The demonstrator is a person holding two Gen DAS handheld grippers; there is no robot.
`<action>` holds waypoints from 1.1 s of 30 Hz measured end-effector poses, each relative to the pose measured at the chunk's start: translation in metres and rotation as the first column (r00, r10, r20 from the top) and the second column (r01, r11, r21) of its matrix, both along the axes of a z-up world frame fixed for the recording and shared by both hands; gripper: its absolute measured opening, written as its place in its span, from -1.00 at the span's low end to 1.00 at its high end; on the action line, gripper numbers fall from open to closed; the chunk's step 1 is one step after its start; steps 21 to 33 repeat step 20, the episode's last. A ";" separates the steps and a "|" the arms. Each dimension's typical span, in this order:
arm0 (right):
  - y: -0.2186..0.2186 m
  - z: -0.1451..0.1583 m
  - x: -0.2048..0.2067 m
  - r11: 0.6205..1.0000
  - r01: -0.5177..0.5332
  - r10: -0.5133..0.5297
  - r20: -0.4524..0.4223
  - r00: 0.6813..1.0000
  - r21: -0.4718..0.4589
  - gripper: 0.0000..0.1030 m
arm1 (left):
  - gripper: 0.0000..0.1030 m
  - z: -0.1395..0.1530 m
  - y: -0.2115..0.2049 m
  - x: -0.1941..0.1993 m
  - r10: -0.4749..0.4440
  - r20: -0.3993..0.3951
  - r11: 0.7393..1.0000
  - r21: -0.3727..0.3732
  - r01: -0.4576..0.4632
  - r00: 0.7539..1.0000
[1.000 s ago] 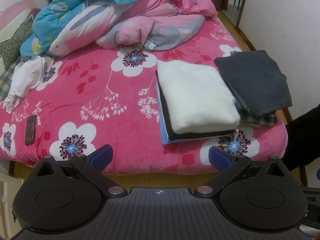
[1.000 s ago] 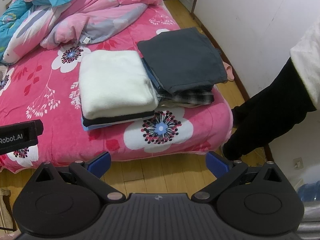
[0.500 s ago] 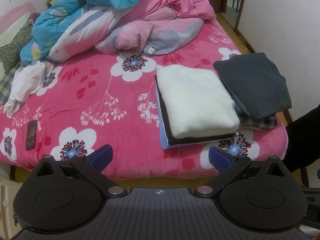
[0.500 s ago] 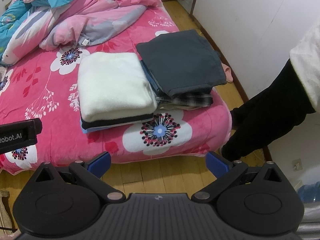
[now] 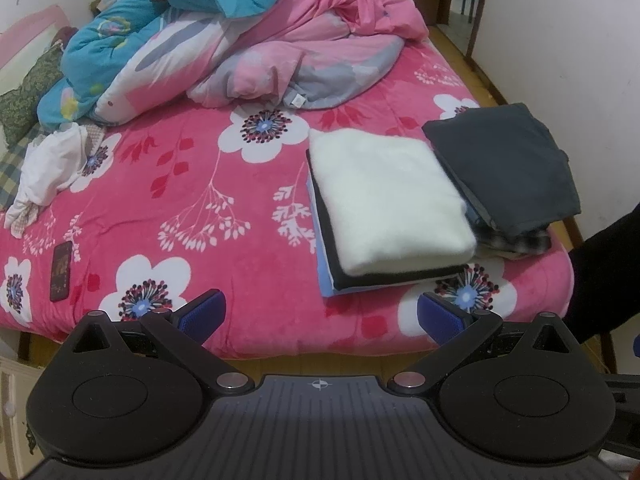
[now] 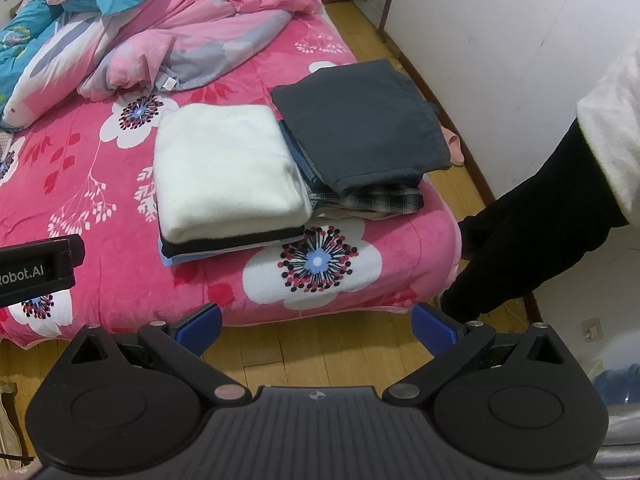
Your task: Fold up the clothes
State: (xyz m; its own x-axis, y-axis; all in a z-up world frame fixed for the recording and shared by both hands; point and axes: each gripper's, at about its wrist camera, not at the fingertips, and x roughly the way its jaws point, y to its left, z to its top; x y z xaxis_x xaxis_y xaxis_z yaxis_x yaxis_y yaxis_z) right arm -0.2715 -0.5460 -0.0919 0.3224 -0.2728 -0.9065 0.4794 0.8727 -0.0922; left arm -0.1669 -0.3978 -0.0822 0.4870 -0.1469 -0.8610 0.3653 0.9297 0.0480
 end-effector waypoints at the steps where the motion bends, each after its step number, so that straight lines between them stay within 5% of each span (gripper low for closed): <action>1: 0.000 0.000 0.000 1.000 0.001 -0.001 0.000 1.000 0.000 1.00 | 1.00 0.000 0.000 -0.001 0.000 0.001 1.000 0.001 0.000 1.000; 33: -0.001 -0.001 0.001 1.000 0.001 -0.001 0.003 1.000 0.003 1.00 | 1.00 0.000 0.000 0.001 0.005 0.000 1.000 0.003 -0.005 1.000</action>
